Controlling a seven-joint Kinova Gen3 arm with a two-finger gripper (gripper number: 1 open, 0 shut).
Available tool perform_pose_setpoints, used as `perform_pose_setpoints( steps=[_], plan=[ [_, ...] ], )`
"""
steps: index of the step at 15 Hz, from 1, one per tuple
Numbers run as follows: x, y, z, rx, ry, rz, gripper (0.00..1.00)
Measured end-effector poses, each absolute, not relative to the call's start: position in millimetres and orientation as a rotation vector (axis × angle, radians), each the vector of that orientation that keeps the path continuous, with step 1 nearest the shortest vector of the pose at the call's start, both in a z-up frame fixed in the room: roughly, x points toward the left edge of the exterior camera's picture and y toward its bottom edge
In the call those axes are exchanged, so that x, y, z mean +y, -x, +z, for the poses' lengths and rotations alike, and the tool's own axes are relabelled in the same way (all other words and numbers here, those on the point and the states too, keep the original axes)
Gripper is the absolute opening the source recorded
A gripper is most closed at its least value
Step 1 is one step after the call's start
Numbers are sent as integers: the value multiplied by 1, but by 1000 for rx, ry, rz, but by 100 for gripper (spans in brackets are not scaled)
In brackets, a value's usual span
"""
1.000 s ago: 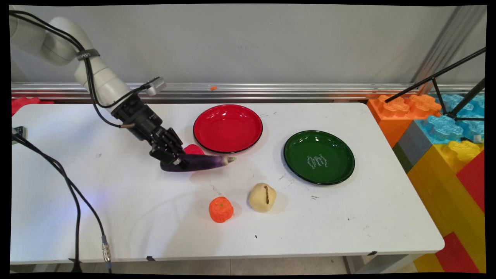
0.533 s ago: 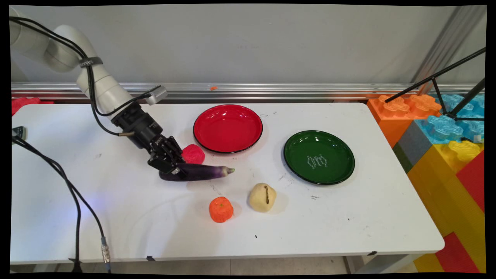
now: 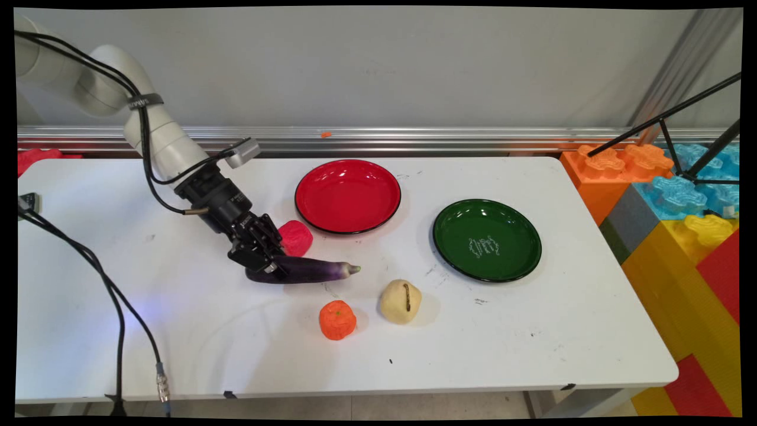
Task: Place the picked object on the table
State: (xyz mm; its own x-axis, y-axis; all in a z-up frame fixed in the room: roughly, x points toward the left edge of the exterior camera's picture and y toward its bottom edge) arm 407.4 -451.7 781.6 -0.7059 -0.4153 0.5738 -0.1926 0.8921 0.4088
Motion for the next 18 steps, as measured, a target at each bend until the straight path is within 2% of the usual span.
perform_pose_setpoints(
  steps=[13,14,18],
  plan=[
    [-463,-394,770,-2360,-415,-411,0],
    [-464,-393,769,-2359,-413,-408,100],
    [-467,-393,768,-2355,-407,-406,100]
  ],
)
